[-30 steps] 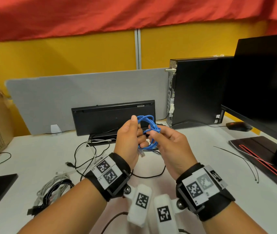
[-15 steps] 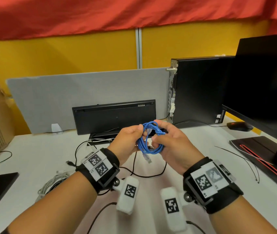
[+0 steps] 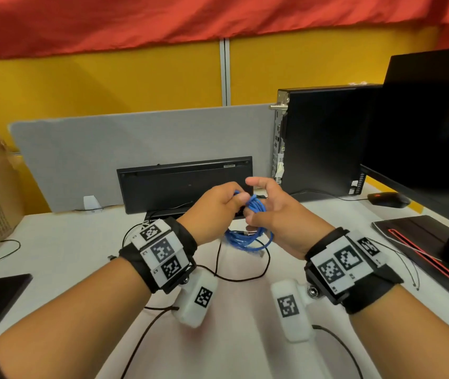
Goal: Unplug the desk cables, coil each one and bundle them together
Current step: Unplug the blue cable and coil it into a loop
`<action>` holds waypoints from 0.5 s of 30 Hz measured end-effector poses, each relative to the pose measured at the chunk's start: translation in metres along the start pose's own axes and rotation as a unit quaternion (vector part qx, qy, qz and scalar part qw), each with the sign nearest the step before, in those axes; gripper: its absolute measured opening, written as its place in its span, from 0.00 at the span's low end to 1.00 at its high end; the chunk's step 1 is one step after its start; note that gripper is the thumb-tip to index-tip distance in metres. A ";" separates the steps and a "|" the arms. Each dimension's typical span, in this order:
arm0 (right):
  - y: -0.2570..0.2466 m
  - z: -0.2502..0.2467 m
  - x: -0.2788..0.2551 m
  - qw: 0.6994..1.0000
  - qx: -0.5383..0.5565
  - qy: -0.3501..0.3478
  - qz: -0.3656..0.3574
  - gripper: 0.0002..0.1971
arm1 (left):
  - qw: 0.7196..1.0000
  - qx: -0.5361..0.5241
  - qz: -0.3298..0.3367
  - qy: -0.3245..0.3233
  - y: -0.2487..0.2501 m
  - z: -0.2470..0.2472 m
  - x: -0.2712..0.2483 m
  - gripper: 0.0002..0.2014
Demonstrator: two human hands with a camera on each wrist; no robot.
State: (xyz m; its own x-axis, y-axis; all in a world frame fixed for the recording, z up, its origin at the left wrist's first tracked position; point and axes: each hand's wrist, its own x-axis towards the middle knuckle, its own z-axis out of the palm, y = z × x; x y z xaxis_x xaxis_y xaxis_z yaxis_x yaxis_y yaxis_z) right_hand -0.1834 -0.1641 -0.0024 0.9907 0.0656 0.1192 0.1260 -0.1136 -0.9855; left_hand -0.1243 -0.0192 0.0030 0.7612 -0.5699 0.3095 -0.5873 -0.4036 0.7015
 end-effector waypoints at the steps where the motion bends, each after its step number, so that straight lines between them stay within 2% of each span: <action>1: -0.002 -0.001 -0.001 0.997 -0.068 0.019 -0.008 0.28 | 1.000 0.004 -0.004 0.014 -0.002 0.001 0.000 0.12; 2: -0.003 -0.002 -0.002 0.986 -0.158 0.051 -0.025 0.24 | 0.999 0.010 -0.009 0.028 -0.004 0.002 0.001 0.14; 4: -0.003 -0.001 -0.003 0.942 -0.300 0.131 -0.078 0.15 | 0.997 0.026 -0.022 0.063 -0.008 0.004 0.001 0.15; 7: -0.003 0.001 -0.006 0.901 -0.354 0.212 -0.132 0.04 | 0.994 0.042 -0.039 0.094 -0.014 0.004 0.003 0.16; 12: -0.001 -0.006 -0.007 0.884 -0.388 0.207 -0.156 0.05 | 0.992 0.058 -0.025 0.107 -0.022 0.000 0.002 0.15; 13: 0.000 -0.008 -0.008 0.875 -0.406 0.209 -0.159 0.05 | 0.994 0.042 -0.016 0.103 -0.022 0.000 0.001 0.15; 15: 0.004 -0.011 -0.009 0.830 -0.472 0.232 -0.184 0.03 | 0.996 0.020 -0.005 0.089 -0.022 -0.001 -0.001 0.14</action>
State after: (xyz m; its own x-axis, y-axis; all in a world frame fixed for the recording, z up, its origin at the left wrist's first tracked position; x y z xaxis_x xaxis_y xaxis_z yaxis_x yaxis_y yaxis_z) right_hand -0.1915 -0.1759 -0.0057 0.7611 -0.0959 0.6415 0.1924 -0.9111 -0.3645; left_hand -0.1114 -0.0090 -0.0123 0.8019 -0.4304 0.4144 -0.5871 -0.4392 0.6800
